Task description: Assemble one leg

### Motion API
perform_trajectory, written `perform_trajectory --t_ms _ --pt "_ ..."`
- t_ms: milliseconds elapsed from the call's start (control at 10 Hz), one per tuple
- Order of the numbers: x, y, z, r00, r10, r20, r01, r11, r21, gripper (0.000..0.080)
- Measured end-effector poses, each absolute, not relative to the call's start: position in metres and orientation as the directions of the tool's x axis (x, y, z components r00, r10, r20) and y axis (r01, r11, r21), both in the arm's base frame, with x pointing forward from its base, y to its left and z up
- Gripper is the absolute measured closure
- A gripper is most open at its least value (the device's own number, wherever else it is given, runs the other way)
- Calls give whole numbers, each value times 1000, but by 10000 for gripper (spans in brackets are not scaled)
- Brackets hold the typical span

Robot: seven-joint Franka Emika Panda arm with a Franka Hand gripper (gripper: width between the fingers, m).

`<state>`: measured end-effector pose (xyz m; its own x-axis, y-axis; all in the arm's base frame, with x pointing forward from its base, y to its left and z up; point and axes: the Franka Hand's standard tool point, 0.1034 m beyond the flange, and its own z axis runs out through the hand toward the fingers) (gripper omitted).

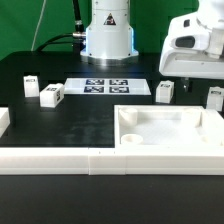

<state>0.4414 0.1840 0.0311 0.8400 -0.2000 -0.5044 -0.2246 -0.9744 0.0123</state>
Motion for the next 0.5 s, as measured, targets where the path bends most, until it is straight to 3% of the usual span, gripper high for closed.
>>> perform_trajectory --t_ms 500 --pt "435 182 19 653 -208 -728 -249 -967 53 151"
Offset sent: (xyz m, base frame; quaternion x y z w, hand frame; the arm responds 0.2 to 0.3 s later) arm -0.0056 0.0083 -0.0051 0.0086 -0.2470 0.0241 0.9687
